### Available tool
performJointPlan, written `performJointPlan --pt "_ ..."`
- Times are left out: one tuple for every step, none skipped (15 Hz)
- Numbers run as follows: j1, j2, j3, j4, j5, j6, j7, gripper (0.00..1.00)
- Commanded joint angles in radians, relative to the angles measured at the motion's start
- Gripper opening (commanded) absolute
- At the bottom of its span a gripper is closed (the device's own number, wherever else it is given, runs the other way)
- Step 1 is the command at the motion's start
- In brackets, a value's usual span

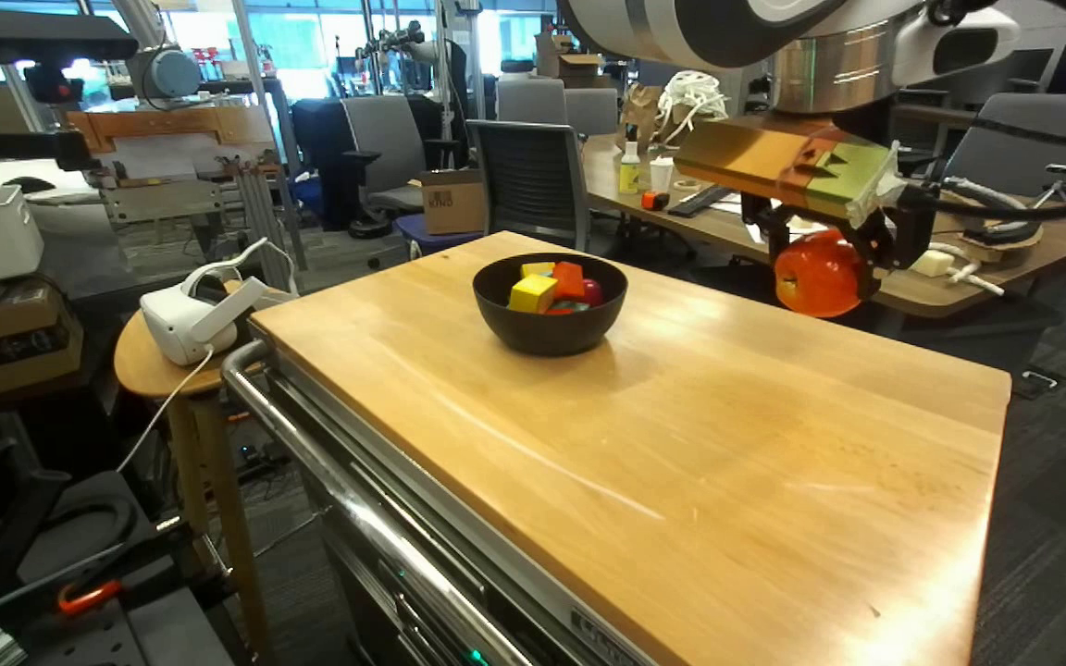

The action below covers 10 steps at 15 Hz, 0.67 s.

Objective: Put the objects that are near the edge away from you in the bowl except the apple which you must move to the left, then put the rest of the blocks one at a time in the bowl, then move the apple to the right

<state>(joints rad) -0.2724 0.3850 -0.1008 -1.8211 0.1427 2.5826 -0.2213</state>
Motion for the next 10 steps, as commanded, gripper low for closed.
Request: performJointPlan --pt "0.015 -0.053 -0.011 -0.068 -0.036 -0.034 0.024 0.60" --pt "0.016 -0.054 -0.008 -0.077 -0.037 -0.045 0.021 0.60" --pt "0.018 -0.052 -0.006 -0.083 -0.039 -0.060 0.019 0.60" --pt "0.020 -0.050 -0.005 -0.087 -0.039 -0.071 0.020 0.60" --pt "0.022 -0.048 -0.005 -0.089 -0.037 -0.080 0.020 0.60" --pt "0.024 -0.047 -0.006 -0.091 -0.038 -0.088 0.021 0.60" --pt "0.025 -0.046 -0.006 -0.091 -0.037 -0.094 0.022 0.60" --pt "0.027 -0.046 -0.008 -0.092 -0.039 -0.099 0.022 0.60" --pt "0.030 -0.046 -0.011 -0.093 -0.045 -0.104 0.025 0.60" --pt "0.030 -0.046 -0.012 -0.094 -0.047 -0.107 0.026 0.60"
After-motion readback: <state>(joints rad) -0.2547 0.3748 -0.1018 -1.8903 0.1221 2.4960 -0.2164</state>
